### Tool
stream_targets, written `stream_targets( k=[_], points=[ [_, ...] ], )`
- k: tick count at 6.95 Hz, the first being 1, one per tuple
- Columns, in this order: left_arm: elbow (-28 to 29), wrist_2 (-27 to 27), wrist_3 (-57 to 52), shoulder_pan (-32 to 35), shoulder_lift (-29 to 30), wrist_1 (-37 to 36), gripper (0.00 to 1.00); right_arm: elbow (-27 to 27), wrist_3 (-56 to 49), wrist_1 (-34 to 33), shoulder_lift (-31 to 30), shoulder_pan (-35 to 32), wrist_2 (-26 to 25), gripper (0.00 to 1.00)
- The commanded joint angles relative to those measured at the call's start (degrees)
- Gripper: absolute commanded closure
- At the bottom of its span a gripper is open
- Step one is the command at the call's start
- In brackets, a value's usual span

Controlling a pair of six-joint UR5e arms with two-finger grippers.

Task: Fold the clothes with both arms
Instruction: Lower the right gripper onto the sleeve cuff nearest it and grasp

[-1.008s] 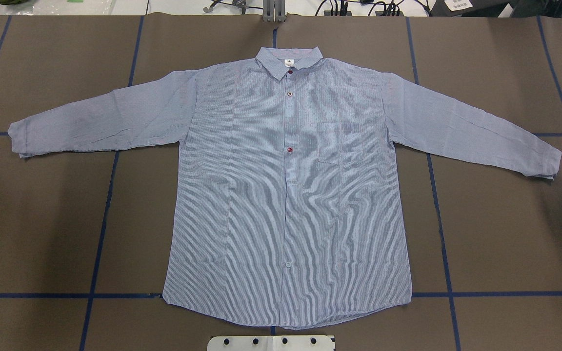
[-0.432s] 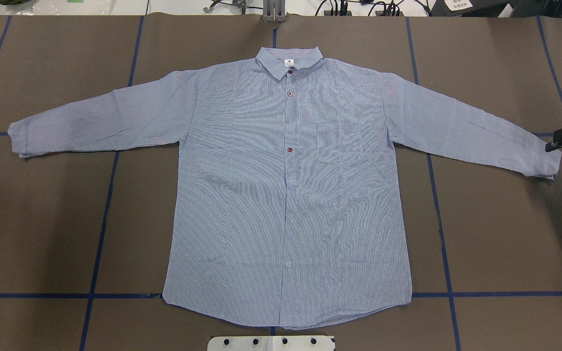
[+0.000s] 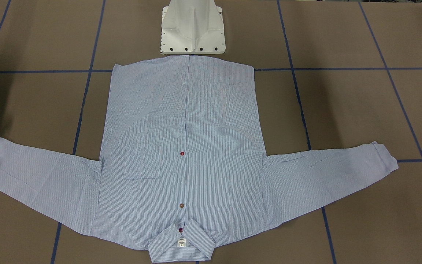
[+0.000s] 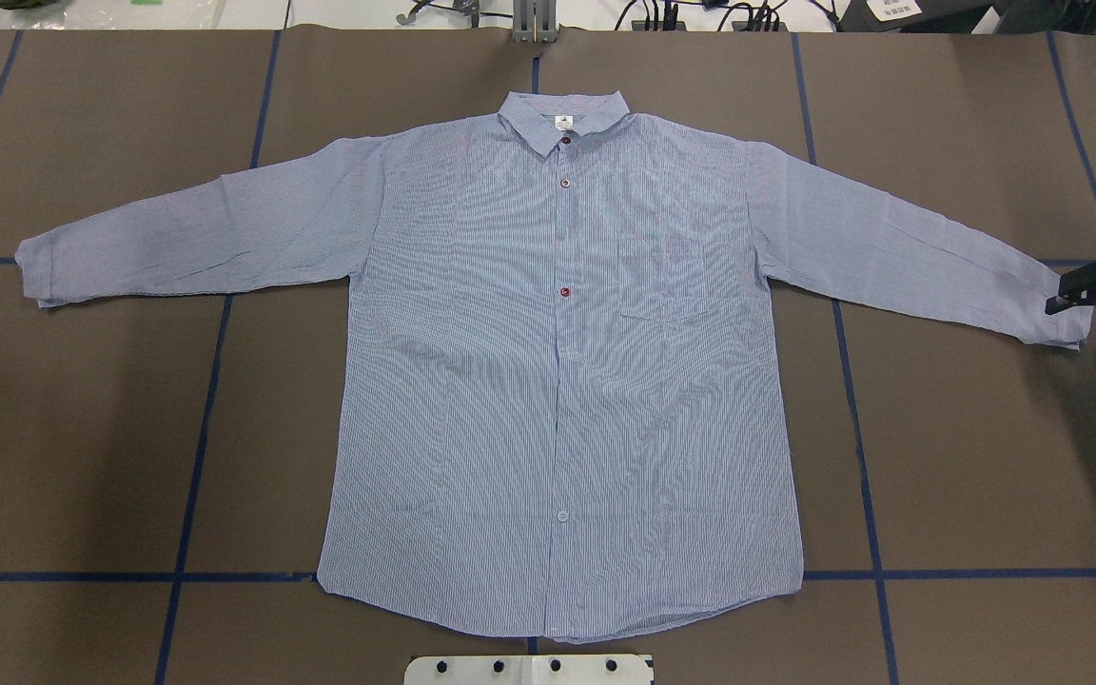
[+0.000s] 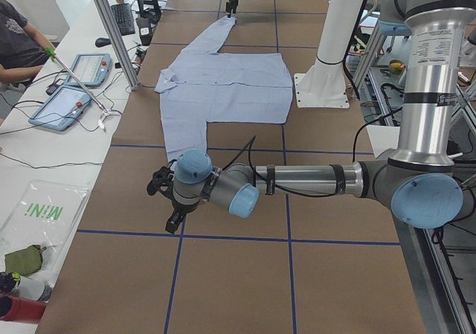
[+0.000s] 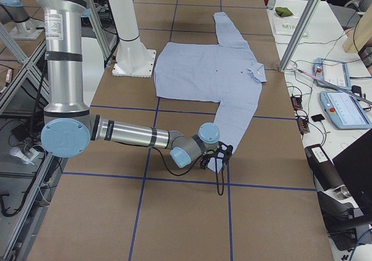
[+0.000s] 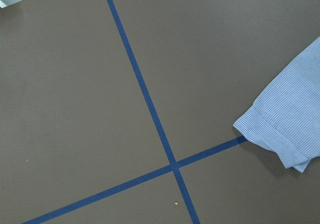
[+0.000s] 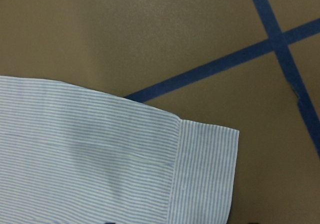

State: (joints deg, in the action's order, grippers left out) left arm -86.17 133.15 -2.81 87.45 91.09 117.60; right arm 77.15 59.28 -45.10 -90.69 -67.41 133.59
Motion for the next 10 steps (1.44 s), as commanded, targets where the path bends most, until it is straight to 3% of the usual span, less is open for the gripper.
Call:
stream_targets(
  k=[1, 2, 4, 5, 8, 9, 10],
  points=[
    [0.0, 0.0, 0.0, 0.0, 0.0, 0.0, 0.01, -0.1, 0.3, 0.0, 0.0, 0.6, 0.2, 0.23],
    [0.0, 0.0, 0.0, 0.0, 0.0, 0.0, 0.0, -0.2, 0.3, 0.0, 0.0, 0.7, 0.2, 0.35],
    [-0.2, 0.0, 0.1, 0.0, 0.0, 0.0, 0.0, -0.3, 0.3, 0.0, -0.9, 0.7, 0.0, 0.92],
    [-0.3, 0.0, 2.2, 0.0, 0.1, 0.1, 0.01, 0.1, 0.3, 0.2, -1.2, 0.6, 0.2, 1.0],
    [-0.6, 0.0, 2.6, 0.0, 0.0, 0.2, 0.0, 7.0, 0.3, -0.4, -2.6, 0.4, 0.0, 1.0],
    [-0.7, 0.0, 2.7, 0.0, 0.0, 0.2, 0.01, 9.9, 0.3, -0.9, -1.4, 0.5, 0.2, 1.0],
    [-0.6, 0.0, 2.7, 0.0, 0.1, 0.2, 0.0, 10.7, 0.4, -2.5, 4.1, 1.3, 0.3, 1.0]
  ],
)
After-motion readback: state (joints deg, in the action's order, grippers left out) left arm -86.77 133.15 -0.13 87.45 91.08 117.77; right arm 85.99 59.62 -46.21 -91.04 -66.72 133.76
